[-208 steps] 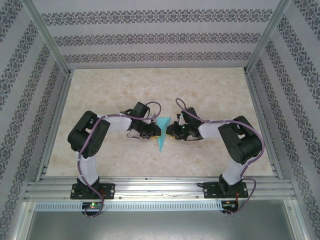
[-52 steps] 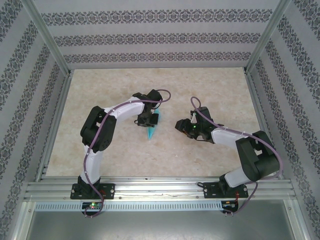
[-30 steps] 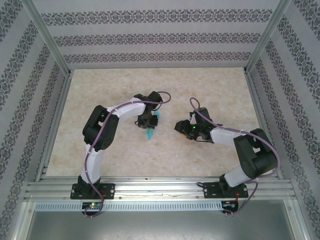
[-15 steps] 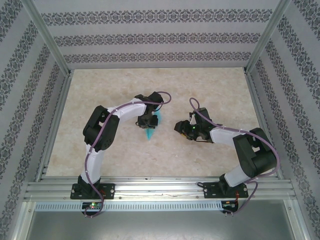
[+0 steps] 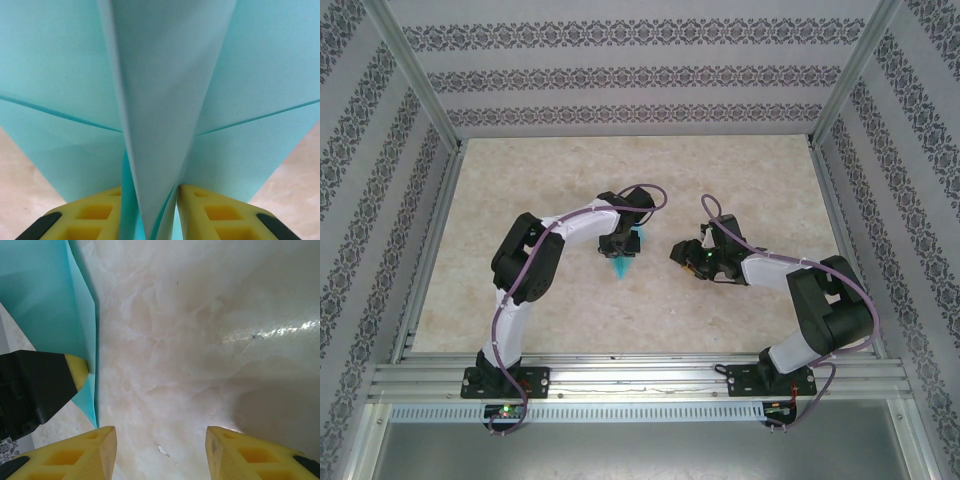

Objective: Fold a paper plane with a square sheet of paper (pick it up from the middle)
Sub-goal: Move a paper plane to the center of the table.

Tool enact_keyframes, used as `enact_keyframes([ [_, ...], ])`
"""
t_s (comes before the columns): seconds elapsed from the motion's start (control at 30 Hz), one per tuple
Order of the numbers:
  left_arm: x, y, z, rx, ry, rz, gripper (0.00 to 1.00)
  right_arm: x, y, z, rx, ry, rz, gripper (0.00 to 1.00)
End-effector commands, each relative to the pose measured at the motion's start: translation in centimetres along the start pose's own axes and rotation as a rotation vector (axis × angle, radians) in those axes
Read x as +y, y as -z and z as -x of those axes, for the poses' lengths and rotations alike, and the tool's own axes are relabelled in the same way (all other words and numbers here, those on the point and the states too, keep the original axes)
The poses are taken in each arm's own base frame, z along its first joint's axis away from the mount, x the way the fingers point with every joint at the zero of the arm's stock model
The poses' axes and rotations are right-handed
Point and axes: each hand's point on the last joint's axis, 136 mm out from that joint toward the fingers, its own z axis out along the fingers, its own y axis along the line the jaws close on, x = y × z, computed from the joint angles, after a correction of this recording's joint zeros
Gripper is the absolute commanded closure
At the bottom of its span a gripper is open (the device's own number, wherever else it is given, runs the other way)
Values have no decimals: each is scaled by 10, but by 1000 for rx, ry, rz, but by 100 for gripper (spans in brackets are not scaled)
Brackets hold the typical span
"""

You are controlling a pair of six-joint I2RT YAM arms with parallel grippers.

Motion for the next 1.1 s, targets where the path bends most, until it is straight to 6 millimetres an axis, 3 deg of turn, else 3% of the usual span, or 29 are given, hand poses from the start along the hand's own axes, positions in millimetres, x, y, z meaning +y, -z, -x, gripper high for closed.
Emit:
enact_keyframes([
  [0.0,14,-37,-21,76,11,96,68,8,3,7,-7,29,26,49],
  [0.43,7,-21,-8,39,0,74,65,14,9,12,-28,46,26,48],
  [1.07,2,25,9,-48,-19,19,60,26,28,24,-96,92,22,46],
])
